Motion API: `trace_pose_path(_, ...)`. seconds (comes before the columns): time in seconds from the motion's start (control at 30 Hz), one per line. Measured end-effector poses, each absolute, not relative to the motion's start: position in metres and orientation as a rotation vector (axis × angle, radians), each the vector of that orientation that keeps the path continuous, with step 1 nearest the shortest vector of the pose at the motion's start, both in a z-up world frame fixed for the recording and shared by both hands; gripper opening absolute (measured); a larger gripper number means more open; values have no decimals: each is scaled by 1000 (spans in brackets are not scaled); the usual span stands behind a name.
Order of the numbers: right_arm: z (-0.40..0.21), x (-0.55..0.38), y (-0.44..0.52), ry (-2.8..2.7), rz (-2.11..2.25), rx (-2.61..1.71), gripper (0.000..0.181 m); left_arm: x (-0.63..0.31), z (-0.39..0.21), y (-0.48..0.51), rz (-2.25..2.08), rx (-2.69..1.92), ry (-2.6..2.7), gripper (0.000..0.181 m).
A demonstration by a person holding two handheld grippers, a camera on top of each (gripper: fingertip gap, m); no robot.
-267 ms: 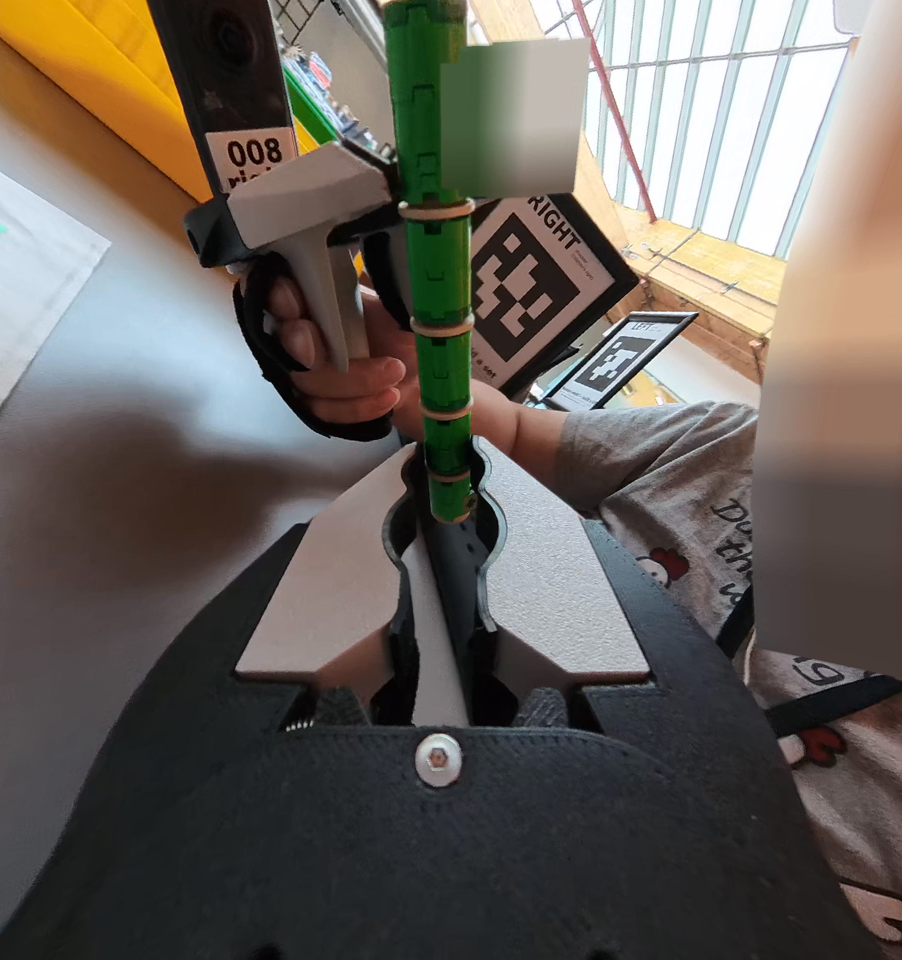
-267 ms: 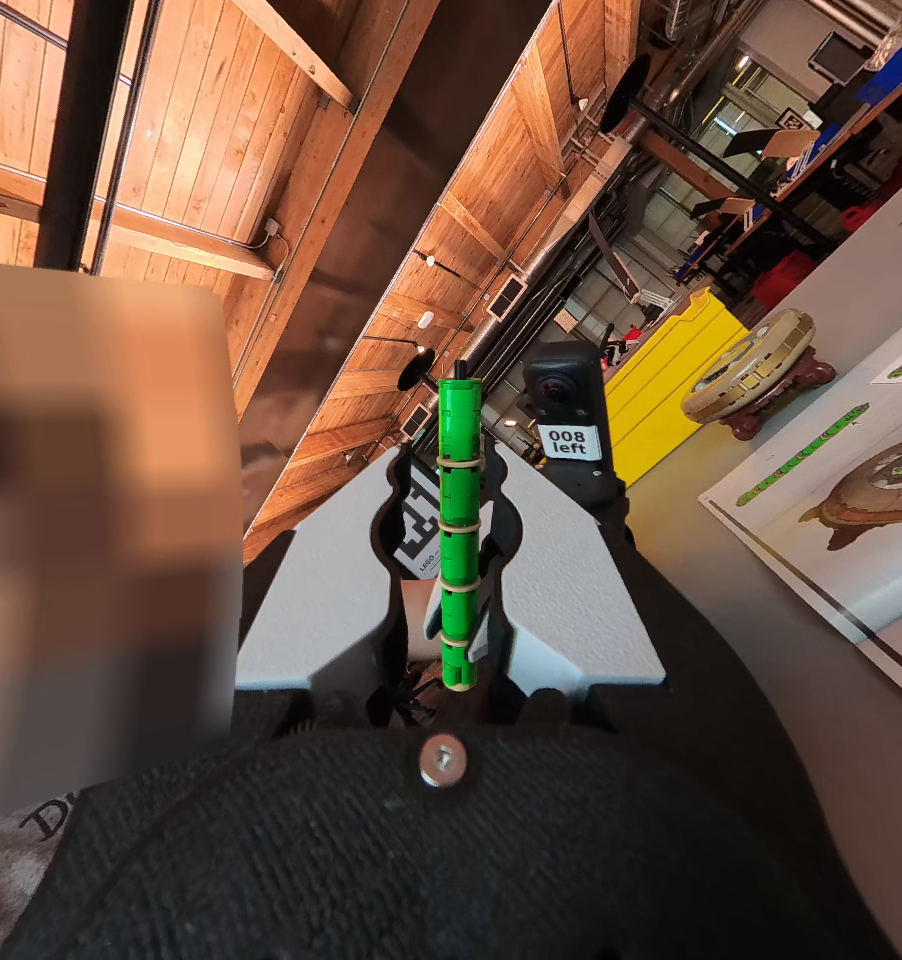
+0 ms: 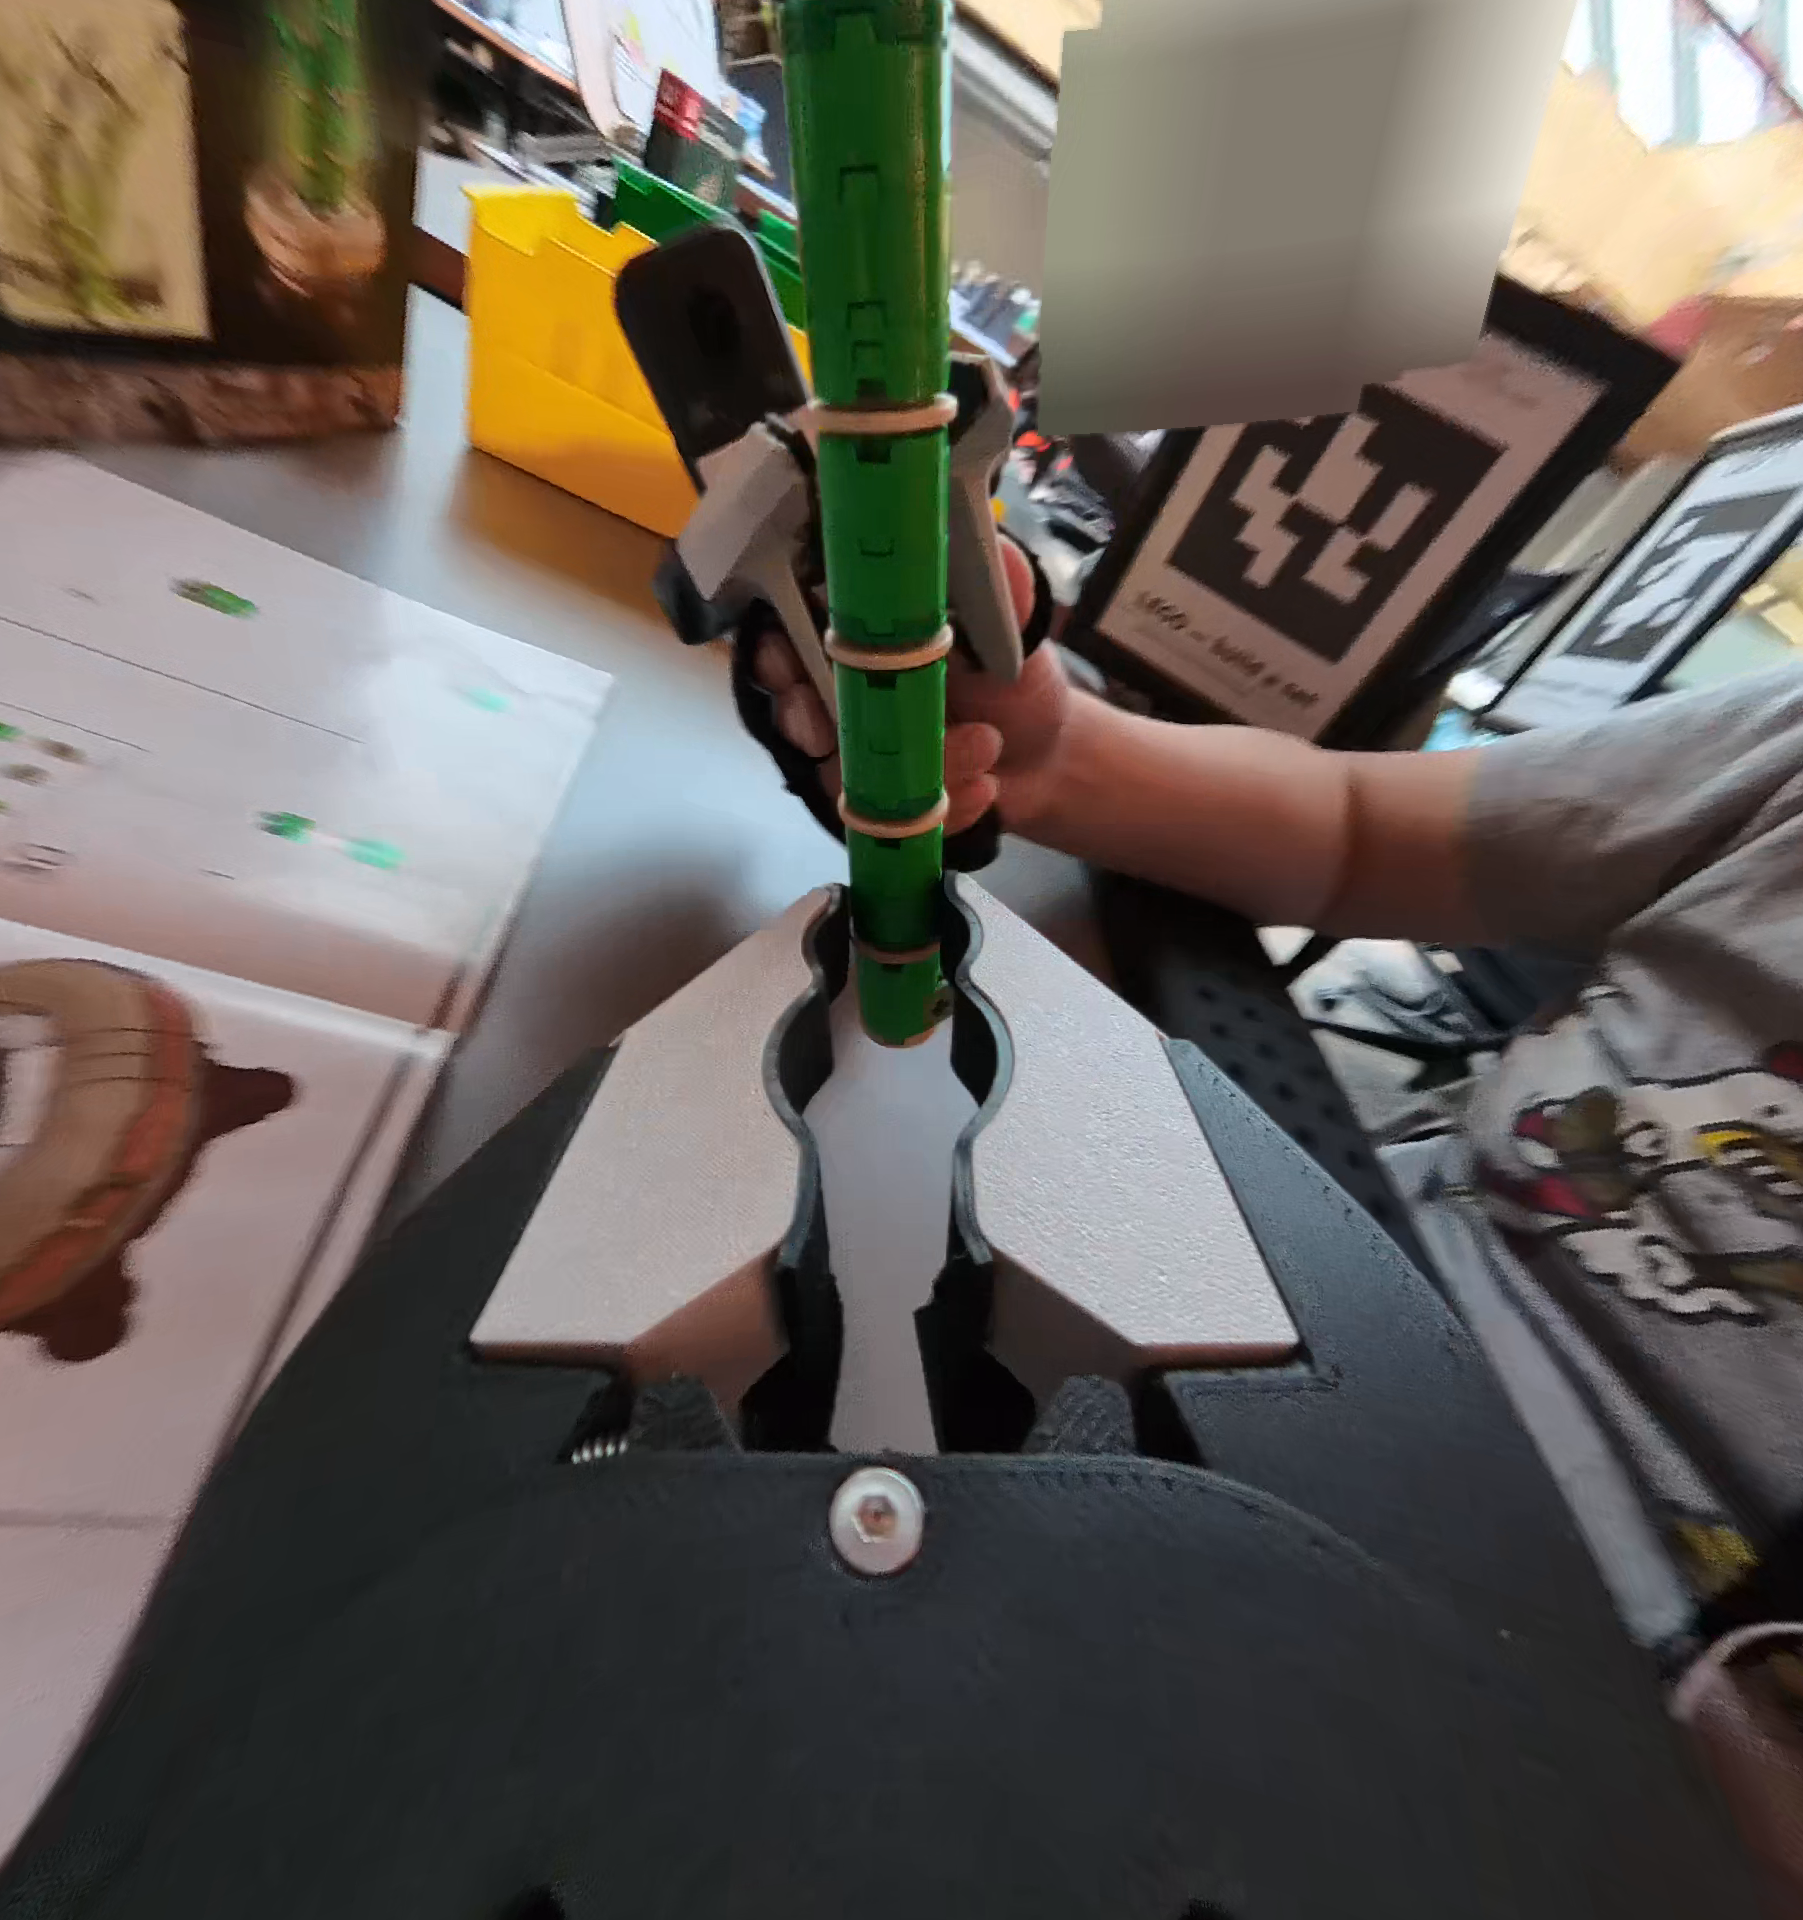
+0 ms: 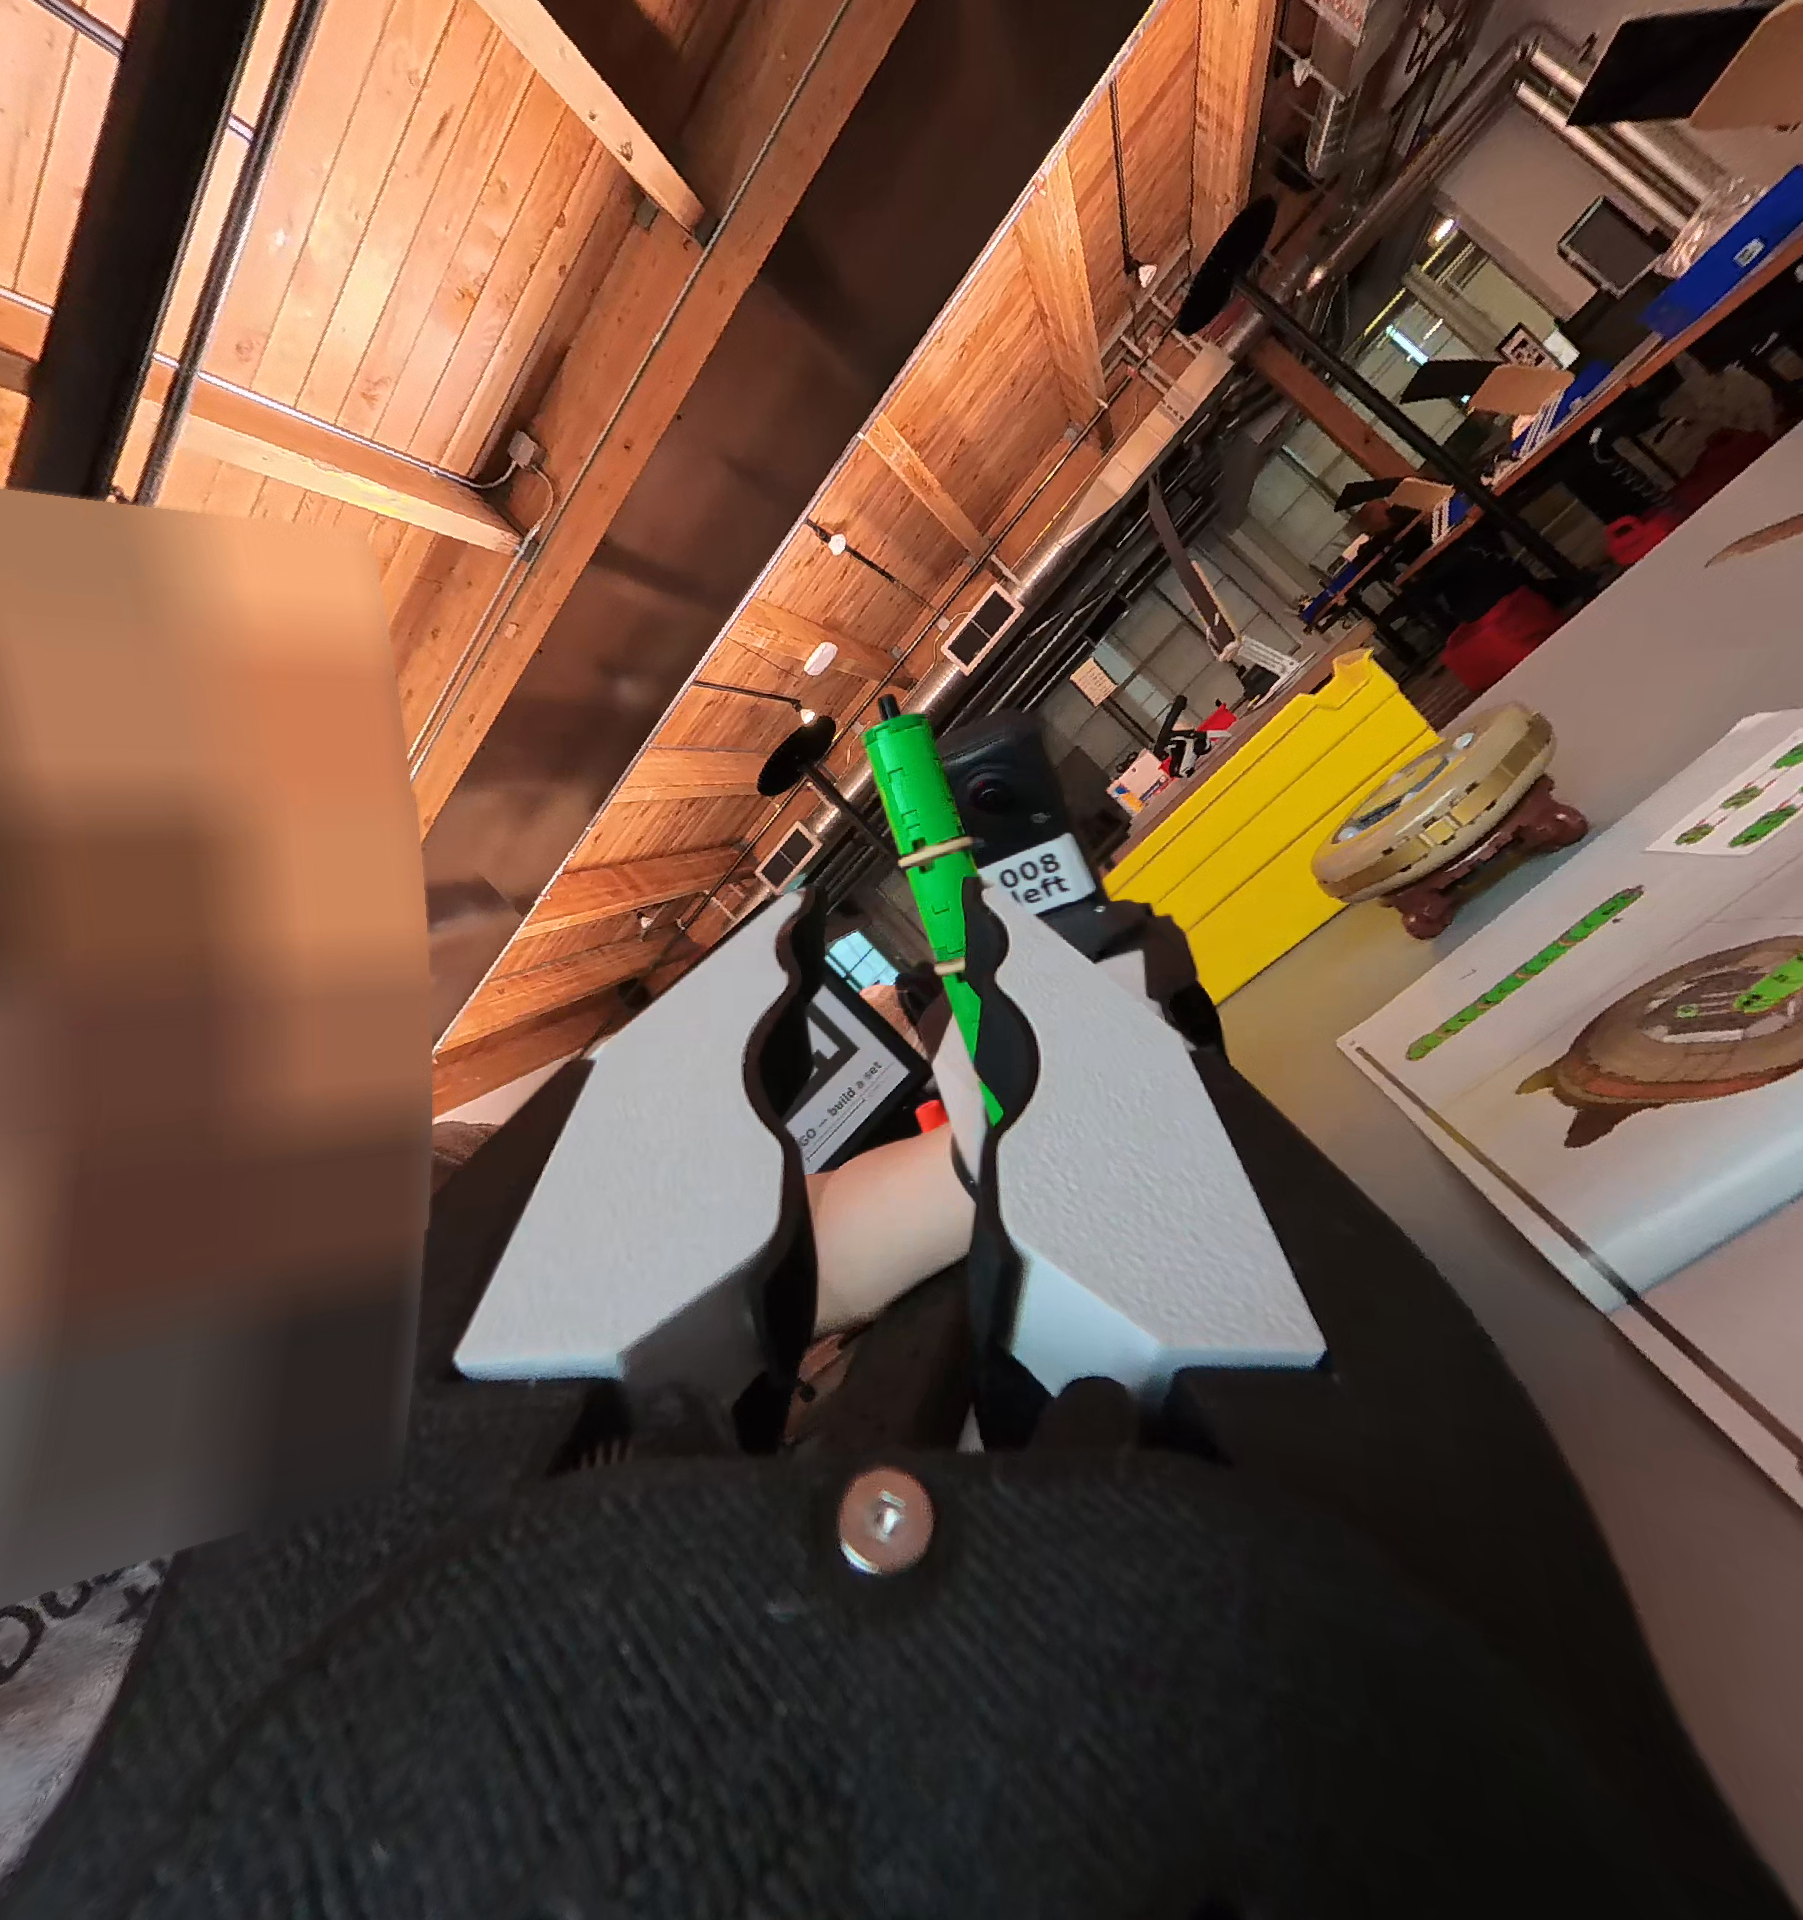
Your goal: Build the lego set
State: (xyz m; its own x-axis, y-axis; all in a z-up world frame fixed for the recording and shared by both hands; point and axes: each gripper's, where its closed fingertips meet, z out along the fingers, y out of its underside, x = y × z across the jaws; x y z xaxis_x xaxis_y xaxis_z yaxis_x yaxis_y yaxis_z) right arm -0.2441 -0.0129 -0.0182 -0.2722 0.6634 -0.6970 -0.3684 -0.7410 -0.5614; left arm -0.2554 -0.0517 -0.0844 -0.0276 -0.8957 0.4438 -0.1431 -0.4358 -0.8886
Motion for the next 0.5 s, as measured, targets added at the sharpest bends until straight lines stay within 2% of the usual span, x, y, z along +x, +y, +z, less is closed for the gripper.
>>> trace_pose_path(0.03,-18,-242,-11,-376,2036,-1323,24,-260,-85,-45,-1435,-1609,1115,15)
trace_pose_path(0.4,-14,-226,0,-315,1988,-1293,23,-350,-87,25,-764,-1623,1081,16)
trace_pose_path(0.5,-18,-234,-4,-381,1922,-1338,23,-360,-93,22,-713,-1640,1126,16)
